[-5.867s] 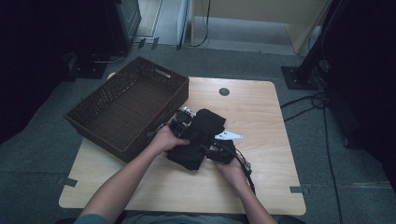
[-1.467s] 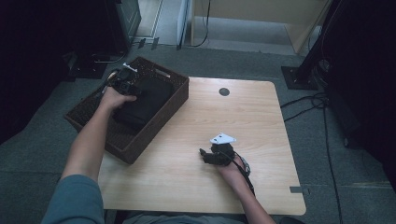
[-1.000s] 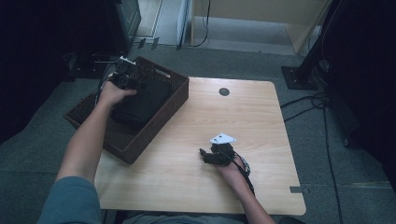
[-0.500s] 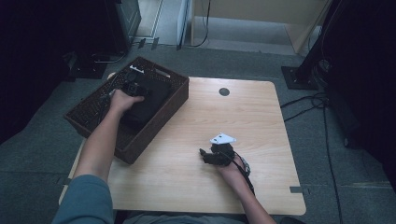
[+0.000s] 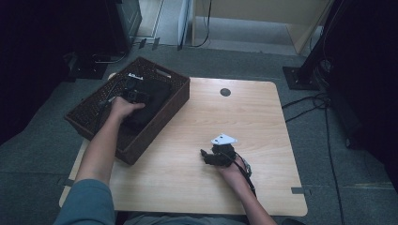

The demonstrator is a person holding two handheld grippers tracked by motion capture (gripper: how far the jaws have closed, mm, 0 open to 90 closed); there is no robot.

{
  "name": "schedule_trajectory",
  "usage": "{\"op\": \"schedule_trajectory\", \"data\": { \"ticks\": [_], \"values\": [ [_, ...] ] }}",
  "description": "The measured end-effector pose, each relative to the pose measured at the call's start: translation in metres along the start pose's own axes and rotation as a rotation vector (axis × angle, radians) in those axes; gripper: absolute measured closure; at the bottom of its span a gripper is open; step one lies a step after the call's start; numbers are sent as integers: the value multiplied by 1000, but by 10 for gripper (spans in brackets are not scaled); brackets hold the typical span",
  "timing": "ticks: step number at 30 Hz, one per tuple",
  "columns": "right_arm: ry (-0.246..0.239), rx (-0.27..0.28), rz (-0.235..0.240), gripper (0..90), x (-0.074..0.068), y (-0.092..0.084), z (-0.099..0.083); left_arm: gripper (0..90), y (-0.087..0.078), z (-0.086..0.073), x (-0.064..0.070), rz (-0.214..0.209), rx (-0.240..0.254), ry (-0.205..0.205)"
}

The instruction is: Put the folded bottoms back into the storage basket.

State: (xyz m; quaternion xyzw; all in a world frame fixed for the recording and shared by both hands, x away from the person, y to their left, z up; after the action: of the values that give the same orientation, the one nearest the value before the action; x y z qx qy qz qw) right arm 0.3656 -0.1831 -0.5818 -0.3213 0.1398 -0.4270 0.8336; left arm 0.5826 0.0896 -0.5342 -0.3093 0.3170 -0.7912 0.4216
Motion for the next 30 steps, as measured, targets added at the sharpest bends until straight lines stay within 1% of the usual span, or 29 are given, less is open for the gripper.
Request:
{"op": "schedule_trajectory", "data": {
  "ticks": [2, 4, 5, 7, 8, 9, 10, 11, 12, 16, 17, 20, 21, 23, 26, 27, 28, 30],
  "values": [
    [1, 0, 0, 308, 0, 0, 0, 533, -2, 1, 2, 8, -9, 13],
    [1, 0, 0, 308, 0, 0, 0, 532, -4, 2, 3, 6, -14, 14],
    [1, 0, 0, 308, 0, 0, 0, 531, -9, 3, 4, -6, -29, -4],
    [1, 0, 0, 308, 0, 0, 0, 529, -12, 3, 4, -4, -36, -4],
    [3, 0, -1, 308, 0, 0, 0, 513, -16, 4, 4, 2, -45, -5],
    [2, 1, -1, 307, 0, 0, 0, 499, -24, 5, 8, -2, -60, -15],
    [2, 1, -2, 307, 0, 0, 0, 483, -24, 5, 8, -2, -60, -15],
    [2, 1, -2, 307, 0, 0, 0, 489, -32, 7, 12, -2, -58, -7],
    [2, 1, -2, 307, 0, 0, 0, 489, -37, 8, 16, -14, -54, -2],
    [2, 1, -2, 307, 0, 0, 0, 487, -51, 9, 31, -39, -39, 21],
    [2, 1, -2, 307, 0, 0, 0, 487, -51, 9, 31, -39, -39, 21],
    [1, 1, -2, 306, 0, 0, 0, 488, -62, 7, 45, -66, -31, 32],
    [2, 1, -2, 305, 0, 0, 0, 488, -65, 7, 48, -65, -32, 41],
    [2, 0, -3, 304, 0, 0, 0, 488, -71, 5, 57, -77, -30, 58],
    [2, 0, -3, 304, 0, 0, 0, 481, -77, 3, 66, -91, -31, 78],
    [3, 0, -3, 304, 0, 0, 0, 479, -77, 3, 66, -91, -31, 78],
    [2, 1, -3, 304, 0, 0, 0, 477, -80, 1, 71, -94, -37, 93],
    [2, 0, -3, 305, 0, 0, 0, 477, -83, 0, 75, -101, -35, 96]
  ]
}}
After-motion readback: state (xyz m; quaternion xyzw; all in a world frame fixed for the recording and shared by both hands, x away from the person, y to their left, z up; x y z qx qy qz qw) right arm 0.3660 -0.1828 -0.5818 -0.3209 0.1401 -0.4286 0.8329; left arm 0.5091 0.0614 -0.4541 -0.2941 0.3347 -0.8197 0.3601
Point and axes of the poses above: each handheld gripper's, and its own axes: y roughly forward along the jaws, z roughly out of its top, x roughly to its right, the point moved 9 cm from there along y, roughly forward along the jaws, and after that the axes turned 5 degrees about -y, right-handed, at the moved point
